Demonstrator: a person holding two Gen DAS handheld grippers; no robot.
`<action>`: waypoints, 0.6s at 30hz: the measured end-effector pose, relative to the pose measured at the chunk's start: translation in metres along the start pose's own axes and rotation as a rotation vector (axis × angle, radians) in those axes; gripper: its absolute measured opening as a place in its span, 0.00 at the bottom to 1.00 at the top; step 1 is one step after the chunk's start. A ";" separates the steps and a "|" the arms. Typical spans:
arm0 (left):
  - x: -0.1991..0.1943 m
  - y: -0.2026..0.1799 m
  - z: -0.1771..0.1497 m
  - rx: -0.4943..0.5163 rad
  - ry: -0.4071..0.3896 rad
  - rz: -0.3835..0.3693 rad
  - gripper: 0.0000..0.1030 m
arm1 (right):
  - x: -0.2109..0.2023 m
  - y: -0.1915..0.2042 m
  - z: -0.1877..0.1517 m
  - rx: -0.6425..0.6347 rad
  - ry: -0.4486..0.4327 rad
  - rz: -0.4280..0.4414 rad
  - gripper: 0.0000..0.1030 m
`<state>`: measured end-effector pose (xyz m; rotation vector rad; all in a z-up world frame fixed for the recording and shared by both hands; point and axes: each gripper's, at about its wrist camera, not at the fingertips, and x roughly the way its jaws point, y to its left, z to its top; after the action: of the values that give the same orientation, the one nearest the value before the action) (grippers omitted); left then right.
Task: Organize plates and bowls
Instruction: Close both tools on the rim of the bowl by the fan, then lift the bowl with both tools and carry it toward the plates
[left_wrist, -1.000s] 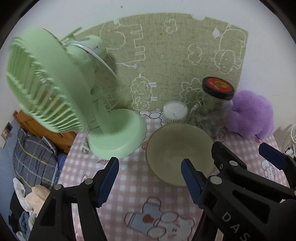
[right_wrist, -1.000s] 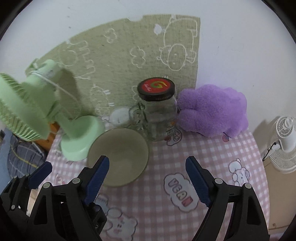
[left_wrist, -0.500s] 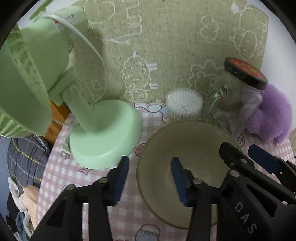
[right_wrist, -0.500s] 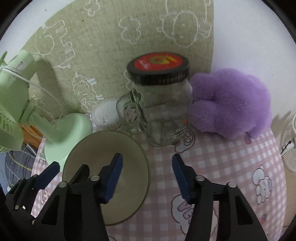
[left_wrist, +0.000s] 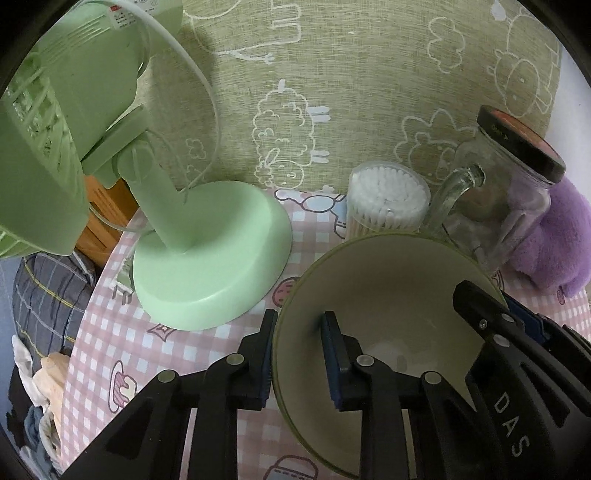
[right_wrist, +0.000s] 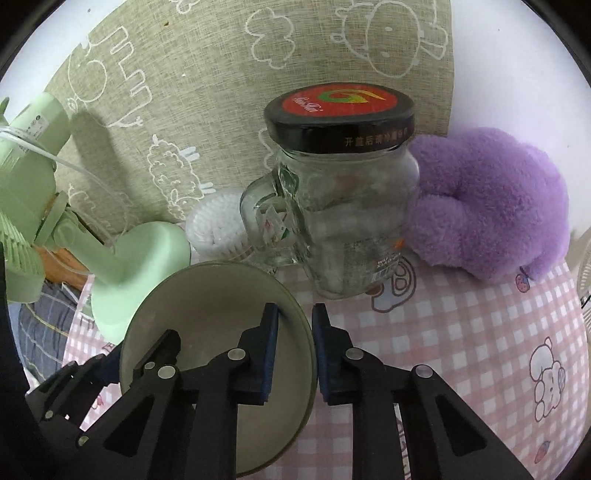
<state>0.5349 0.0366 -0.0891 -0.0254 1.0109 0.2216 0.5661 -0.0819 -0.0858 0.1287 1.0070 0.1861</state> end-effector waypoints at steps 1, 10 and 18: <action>0.000 -0.001 0.000 0.005 0.001 0.003 0.21 | -0.001 -0.001 -0.001 -0.002 0.002 0.002 0.21; -0.013 -0.002 -0.011 0.008 0.026 -0.026 0.21 | -0.013 0.000 -0.009 -0.020 0.021 -0.027 0.21; -0.040 0.006 -0.028 0.009 0.020 -0.037 0.21 | -0.037 0.006 -0.025 -0.020 0.037 -0.043 0.21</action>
<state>0.4897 0.0317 -0.0696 -0.0383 1.0300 0.1840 0.5246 -0.0836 -0.0675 0.0858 1.0438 0.1595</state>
